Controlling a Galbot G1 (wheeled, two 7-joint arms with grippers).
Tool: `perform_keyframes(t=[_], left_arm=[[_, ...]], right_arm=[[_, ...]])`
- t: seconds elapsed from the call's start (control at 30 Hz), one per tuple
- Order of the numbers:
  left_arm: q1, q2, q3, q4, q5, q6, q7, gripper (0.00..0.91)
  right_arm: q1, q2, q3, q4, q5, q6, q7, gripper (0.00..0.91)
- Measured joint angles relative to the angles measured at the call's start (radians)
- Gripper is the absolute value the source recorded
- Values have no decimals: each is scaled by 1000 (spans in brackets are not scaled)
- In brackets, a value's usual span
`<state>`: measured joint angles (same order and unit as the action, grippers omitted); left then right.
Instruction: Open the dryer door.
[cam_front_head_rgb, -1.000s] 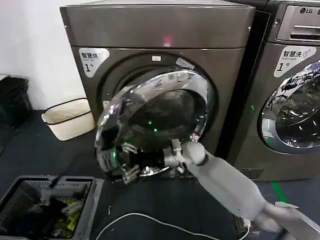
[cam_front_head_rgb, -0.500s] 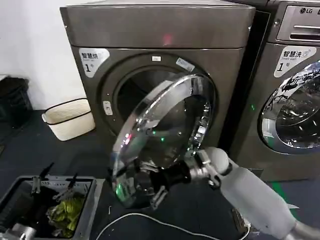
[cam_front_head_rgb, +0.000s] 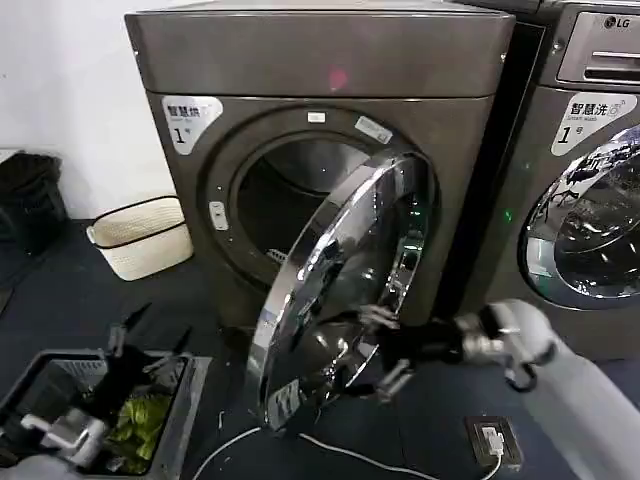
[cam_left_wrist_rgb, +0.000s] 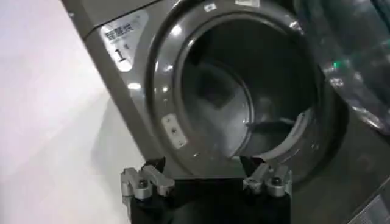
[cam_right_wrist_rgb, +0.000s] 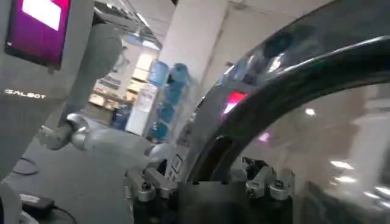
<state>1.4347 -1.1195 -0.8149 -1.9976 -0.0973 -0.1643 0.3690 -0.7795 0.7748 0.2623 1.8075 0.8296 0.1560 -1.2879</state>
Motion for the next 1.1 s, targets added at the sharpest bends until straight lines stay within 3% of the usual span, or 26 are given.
perform_keyframes(t=[0.23, 0.4, 0.5, 0.63, 0.8, 0.93, 1.1], left_arm=[[-102, 13, 154, 49, 10, -13, 11, 907], [-187, 22, 270, 90, 0, -29, 18, 907], [-224, 30, 322, 101, -13, -33, 22, 907], [-261, 38, 376, 105, -19, -33, 27, 907], [-304, 35, 454, 119, -17, -33, 29, 907], [-353, 25, 529, 143, -16, -33, 29, 907], [-425, 11, 618, 189, -18, -40, 29, 907]], right_arm=[[-400, 4, 437, 119, 27, 34, -15, 907], [-694, 101, 771, 178, 72, 116, -31, 907], [-832, 182, 958, 185, 69, 194, 31, 907], [-937, 302, 1173, 156, 9, 302, 172, 907], [-979, 443, 1383, 87, -98, 358, 460, 907], [-974, 505, 1517, 20, -182, 356, 660, 907], [-967, 551, 1675, -67, -305, 292, 929, 907]])
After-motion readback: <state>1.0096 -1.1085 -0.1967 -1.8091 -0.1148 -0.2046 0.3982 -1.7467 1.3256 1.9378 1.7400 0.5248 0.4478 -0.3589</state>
